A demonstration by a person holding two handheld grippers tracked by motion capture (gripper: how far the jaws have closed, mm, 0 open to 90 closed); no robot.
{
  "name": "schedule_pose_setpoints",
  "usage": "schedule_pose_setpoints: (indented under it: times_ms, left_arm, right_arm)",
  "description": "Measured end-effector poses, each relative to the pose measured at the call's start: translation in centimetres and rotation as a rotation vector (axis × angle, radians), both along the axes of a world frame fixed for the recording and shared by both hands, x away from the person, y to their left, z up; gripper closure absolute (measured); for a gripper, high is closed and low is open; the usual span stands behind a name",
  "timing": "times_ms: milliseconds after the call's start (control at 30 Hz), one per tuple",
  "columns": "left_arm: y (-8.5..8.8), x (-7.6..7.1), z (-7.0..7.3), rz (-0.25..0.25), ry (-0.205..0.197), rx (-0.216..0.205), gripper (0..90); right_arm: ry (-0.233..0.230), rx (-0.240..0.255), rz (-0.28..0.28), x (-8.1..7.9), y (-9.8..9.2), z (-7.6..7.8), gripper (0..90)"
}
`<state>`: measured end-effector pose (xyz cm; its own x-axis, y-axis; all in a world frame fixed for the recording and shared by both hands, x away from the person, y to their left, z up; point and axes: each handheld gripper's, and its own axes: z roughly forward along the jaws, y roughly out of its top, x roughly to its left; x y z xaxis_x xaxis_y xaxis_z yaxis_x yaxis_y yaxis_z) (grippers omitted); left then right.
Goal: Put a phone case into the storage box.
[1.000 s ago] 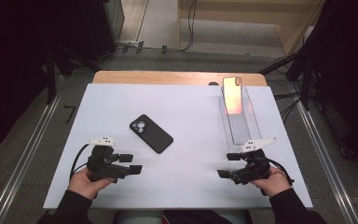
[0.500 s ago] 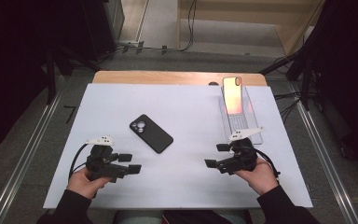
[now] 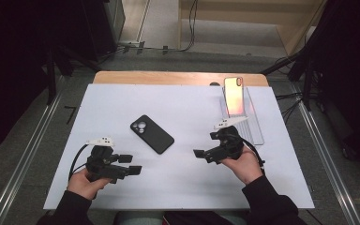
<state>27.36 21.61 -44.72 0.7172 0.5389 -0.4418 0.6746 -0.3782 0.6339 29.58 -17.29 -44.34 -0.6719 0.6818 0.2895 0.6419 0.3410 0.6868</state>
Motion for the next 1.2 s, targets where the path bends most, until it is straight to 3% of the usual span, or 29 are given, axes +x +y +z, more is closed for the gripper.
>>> schedule_pose_setpoints:
  times_ms: [167,467,1200]
  left_arm:
    - [0.0,0.0,0.0,-0.001,0.003,0.005,27.3]
    - [0.1,0.0,0.0,0.002,0.002,0.009,27.3]
    - [0.5,0.2,-0.1,0.013,0.002,-0.001,27.4]
  right_arm:
    - [-0.011,0.032,-0.022,1.2,0.5,0.3,0.0]
    - [-0.032,0.023,-0.02,2.9,2.1,0.7,0.0]
    - [-0.032,-0.01,-0.008,7.4,7.7,-0.4,0.0]
